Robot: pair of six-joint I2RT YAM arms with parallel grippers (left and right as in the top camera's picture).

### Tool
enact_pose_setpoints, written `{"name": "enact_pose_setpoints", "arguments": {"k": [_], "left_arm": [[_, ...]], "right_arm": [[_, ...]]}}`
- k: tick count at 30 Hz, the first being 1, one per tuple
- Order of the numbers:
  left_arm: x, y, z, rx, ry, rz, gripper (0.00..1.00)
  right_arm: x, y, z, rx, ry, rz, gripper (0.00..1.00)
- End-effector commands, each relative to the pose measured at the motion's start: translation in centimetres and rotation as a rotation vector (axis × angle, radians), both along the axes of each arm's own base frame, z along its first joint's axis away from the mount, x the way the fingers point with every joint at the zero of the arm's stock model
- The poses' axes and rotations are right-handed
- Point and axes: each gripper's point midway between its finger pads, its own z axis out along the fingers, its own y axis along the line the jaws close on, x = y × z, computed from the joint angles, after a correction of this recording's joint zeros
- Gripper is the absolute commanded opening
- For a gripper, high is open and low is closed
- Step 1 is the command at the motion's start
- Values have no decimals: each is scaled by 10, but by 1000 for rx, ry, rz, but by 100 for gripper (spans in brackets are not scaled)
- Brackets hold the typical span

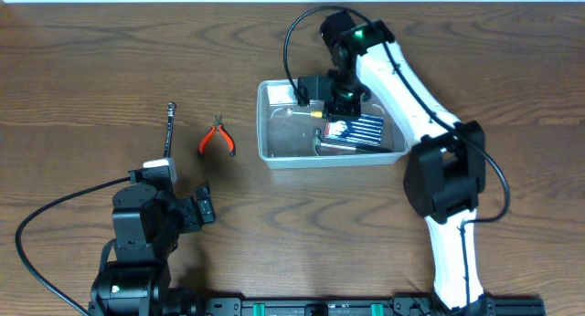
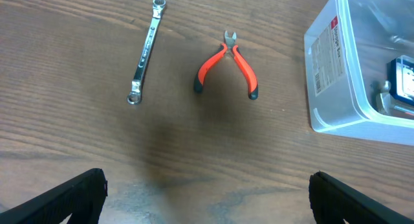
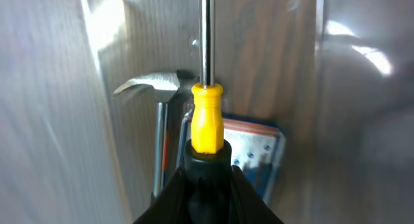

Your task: Pack container

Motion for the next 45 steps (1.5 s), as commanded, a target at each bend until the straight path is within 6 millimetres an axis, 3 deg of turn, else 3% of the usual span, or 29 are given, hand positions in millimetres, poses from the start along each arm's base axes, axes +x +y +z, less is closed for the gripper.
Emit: {"name": "enact_pose_setpoints", "arguments": {"k": [1, 6, 11, 12, 13, 14, 16, 17, 21, 23, 26, 30, 32, 34, 36, 39, 42, 45], "left_arm": [[3, 2, 10, 7, -24, 9, 98], [3, 2, 10, 7, -24, 9, 98], [3, 2, 10, 7, -24, 9, 98], [3, 2, 10, 7, -24, 9, 98], [3, 2, 10, 7, -24, 9, 98], [3, 2, 10, 8, -24, 9, 98], [3, 2, 10, 6, -24, 9, 98], [3, 2, 10, 6, -25, 8, 99], [5, 2, 21, 6, -37, 9, 98], [5, 3, 34, 7, -25, 17, 98], [6, 10, 57, 5, 57, 75, 98], [14, 12, 81, -18, 248, 122, 98], [22, 12, 85, -16, 344, 126, 98], [35, 13, 83, -10, 431, 124, 98], [51, 13, 75, 1, 480, 112, 98], [76, 13, 52, 29, 523, 68, 98], [98, 13, 25, 69, 565, 2, 98], [119, 14, -6, 97, 605, -49, 98]], "right_arm": [[-5, 0, -25, -16, 53, 9, 14], [-8, -2, -48, -37, 101, 7, 18], [-5, -1, -51, -35, 96, -10, 24], [-5, -1, -50, -35, 95, -18, 40], [-5, -1, -50, -37, 97, -35, 64], [-5, -1, -49, -38, 99, -50, 77], [-4, 0, -44, -36, 94, -87, 99], [-3, 0, -38, -33, 87, -99, 99], [7, -4, 11, 11, -9, -116, 99], [17, -7, 50, 51, -97, -135, 99], [35, -21, 127, 144, -268, -240, 99], [64, -70, 218, 302, -460, -578, 99], [73, -110, 248, 369, -511, -784, 99], [75, -155, 263, 408, -517, -979, 99], [72, -198, 262, 404, -493, -1139, 99], [60, -244, 247, 355, -435, -1283, 99], [51, -269, 233, 310, -386, -1348, 99], [46, -279, 225, 283, -357, -1376, 99]]}}
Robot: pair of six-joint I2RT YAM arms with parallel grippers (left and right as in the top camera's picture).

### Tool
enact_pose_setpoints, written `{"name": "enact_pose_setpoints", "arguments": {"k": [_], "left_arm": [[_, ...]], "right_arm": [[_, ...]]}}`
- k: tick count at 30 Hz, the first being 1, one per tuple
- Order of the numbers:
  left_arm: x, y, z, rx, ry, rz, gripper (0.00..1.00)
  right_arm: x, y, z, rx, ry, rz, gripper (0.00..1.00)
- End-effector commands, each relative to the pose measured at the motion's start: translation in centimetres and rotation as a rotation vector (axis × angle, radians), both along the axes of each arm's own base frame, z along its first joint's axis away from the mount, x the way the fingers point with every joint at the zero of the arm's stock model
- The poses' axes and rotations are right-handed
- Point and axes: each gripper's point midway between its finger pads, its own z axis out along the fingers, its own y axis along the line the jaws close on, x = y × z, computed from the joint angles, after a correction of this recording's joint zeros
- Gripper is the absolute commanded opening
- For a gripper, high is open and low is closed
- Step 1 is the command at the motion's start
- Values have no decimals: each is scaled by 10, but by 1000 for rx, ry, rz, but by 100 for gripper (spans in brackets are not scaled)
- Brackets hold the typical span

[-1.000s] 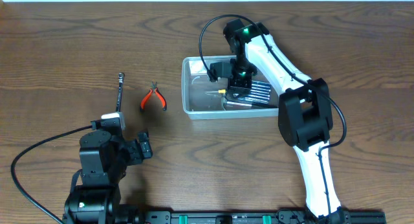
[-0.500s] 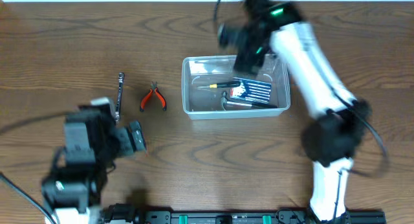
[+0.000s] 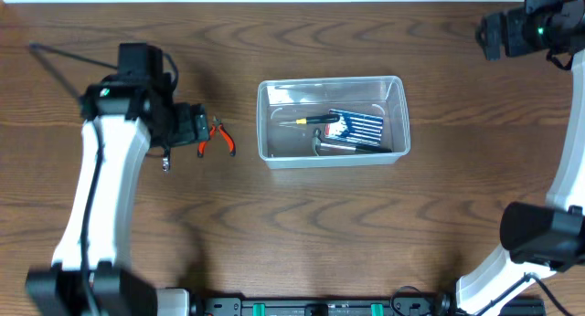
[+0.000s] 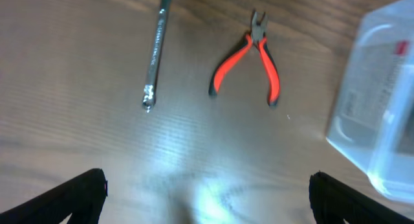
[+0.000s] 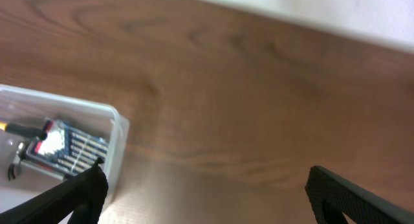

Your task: Pack container

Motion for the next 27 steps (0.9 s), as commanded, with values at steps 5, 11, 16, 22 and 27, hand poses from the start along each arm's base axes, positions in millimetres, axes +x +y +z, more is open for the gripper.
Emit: {"name": "enact_pose_setpoints", "arguments": {"k": [5, 11, 16, 22, 27], "left_arm": [[27, 4, -65, 38, 124, -142, 98], [31, 3, -104, 46, 205, -241, 98], [38, 4, -127, 50, 227, -290, 98], [49, 5, -146, 59, 216, -313, 98], [53, 5, -158, 59, 217, -313, 98]], "right_arm": [[1, -3, -9, 39, 27, -44, 99], [2, -3, -8, 35, 23, -45, 99], [2, -3, -9, 35, 25, -45, 99], [1, -5, -9, 28, 29, -50, 99], [0, -13, -11, -13, 37, -77, 99]]}}
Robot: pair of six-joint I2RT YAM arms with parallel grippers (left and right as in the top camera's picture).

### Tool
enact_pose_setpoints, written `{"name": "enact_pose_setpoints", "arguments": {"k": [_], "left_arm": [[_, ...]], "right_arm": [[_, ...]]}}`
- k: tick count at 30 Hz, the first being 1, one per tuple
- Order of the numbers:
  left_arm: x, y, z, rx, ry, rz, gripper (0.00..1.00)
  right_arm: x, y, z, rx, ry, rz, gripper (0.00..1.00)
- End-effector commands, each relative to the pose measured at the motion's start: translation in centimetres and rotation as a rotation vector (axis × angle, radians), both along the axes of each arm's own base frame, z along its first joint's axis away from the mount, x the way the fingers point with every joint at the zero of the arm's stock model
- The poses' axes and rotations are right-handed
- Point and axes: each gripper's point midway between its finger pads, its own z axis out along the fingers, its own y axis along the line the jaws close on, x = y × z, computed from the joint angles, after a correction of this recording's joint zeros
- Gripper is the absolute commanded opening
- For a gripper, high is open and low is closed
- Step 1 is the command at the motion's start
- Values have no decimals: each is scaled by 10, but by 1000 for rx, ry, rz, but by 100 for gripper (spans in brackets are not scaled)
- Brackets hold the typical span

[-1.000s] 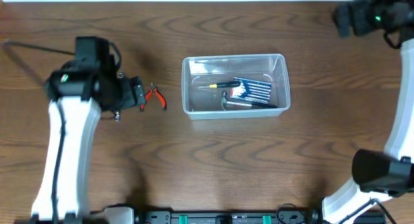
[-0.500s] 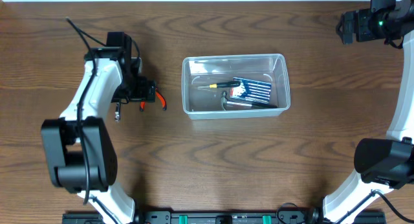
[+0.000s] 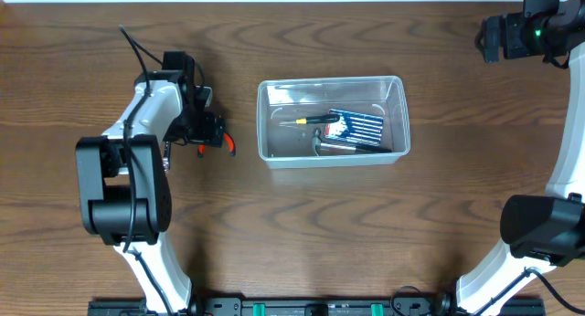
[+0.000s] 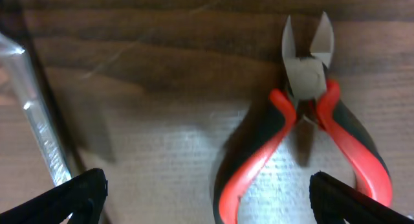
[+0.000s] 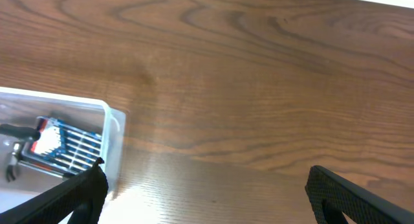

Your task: Pack container

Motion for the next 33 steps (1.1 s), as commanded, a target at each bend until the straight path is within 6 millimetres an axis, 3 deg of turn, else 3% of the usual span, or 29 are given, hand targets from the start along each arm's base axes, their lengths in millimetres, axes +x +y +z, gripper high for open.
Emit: {"name": "enact_pose_setpoints", "arguments": {"k": [1, 10, 20, 25, 33], "left_arm": [[3, 4, -6, 14, 5, -14, 98], [2, 4, -16, 14, 26, -40, 99], [2, 4, -16, 13, 26, -39, 68], [2, 4, -16, 13, 26, -39, 44], [2, 4, -16, 13, 26, -39, 21]], "right_arm": [[-3, -6, 5, -25, -5, -30, 99], [-3, -11, 5, -52, -2, -47, 98], [-3, -12, 4, -53, -1, -47, 99], [-3, -12, 4, -53, -1, -47, 99], [-3, -11, 4, -56, -1, -41, 99]]}}
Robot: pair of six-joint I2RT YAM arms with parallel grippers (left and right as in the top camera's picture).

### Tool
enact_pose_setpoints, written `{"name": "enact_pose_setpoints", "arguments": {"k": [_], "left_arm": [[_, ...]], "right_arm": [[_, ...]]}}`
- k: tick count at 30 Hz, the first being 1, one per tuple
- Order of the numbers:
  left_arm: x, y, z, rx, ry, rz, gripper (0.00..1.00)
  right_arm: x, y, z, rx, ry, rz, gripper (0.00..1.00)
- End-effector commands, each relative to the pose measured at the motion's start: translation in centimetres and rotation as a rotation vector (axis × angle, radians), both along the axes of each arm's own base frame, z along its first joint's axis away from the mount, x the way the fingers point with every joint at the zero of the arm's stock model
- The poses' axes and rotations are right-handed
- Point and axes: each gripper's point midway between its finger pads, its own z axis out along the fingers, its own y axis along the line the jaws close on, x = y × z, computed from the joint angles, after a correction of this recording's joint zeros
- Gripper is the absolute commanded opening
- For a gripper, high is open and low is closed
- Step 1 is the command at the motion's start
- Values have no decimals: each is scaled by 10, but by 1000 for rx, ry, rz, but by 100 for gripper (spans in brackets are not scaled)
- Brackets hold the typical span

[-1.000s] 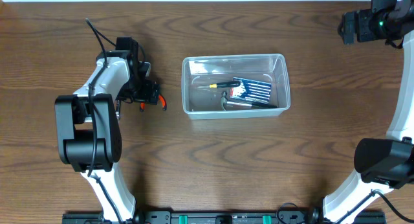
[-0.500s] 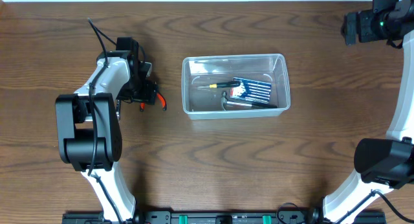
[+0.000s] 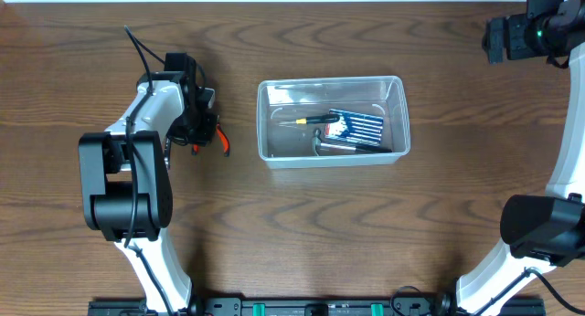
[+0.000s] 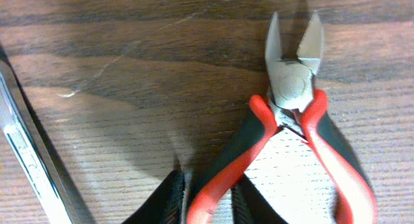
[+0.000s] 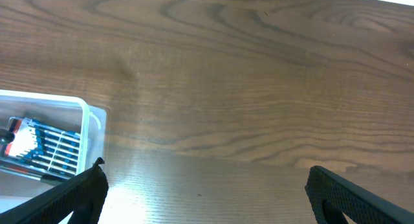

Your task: Pack container

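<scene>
Red-and-black pliers (image 4: 294,88) lie on the wooden table, left of the clear container (image 3: 329,79). My left gripper (image 4: 207,208) is down on them, shut on their left handle; in the overhead view the left gripper (image 3: 196,129) covers most of the pliers (image 3: 222,142). Inside the container lie a yellow-handled screwdriver (image 3: 306,121), a blue case (image 3: 358,127) and a hammer (image 3: 338,147). My right gripper (image 5: 207,198) hangs open and holds nothing, high over the table's far right, with the container's corner (image 5: 90,114) at its left.
A silver wrench (image 4: 26,159) lies just left of the pliers, mostly under my left arm in the overhead view. The table's back edge runs behind the container.
My left gripper, open over the pliers before, is now shut on their left handle. The right wrist view has shifted a little to the right.
First my right gripper held the yellow screwdriver inside the container while the left arm sat at the front. Then the screwdriver lay in the container, the right gripper was open at the far right, and the left was above pliers and wrench. The left then sat low over the pliers, now gripping them.
</scene>
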Motion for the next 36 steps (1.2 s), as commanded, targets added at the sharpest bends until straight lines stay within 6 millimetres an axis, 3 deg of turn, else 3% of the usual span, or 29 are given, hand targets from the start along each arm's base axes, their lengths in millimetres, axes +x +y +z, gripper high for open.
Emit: {"name": "enact_pose_setpoints", "arguments": {"k": [1, 6, 10, 13, 15, 20, 23, 26, 30, 32, 36], "left_arm": [[0, 4, -9, 12, 22, -5, 19], [0, 4, -9, 12, 21, -5, 6], [0, 4, -8, 13, 19, -5, 6], [7, 3, 5, 12, -17, 7, 6], [18, 3, 28, 11, -76, 29, 6], [44, -14, 137, 5, -303, -10, 5], [47, -47, 201, 22, -459, -220, 6], [41, -91, 234, 54, -559, -495, 6], [31, -140, 234, 64, -575, -756, 6], [27, -167, 221, 24, -558, -845, 6], [25, -192, 187, -10, -480, -902, 6]], "right_arm": [[-2, -1, 6, -3, -12, -7, 99], [-2, -1, 6, -12, -12, 1, 99], [-3, -7, 5, -40, -6, -18, 99], [-3, -7, 5, -40, -5, -19, 99], [-3, -7, 5, -40, -5, -19, 99], [-3, -7, 5, -40, -6, -19, 99], [-3, -7, 5, -40, -6, -19, 99], [-3, -7, 5, -40, -6, -18, 99], [-3, -7, 5, -39, -6, -19, 99], [-3, -7, 5, -39, -6, -19, 99], [-3, -7, 5, -39, -5, -19, 99]]}}
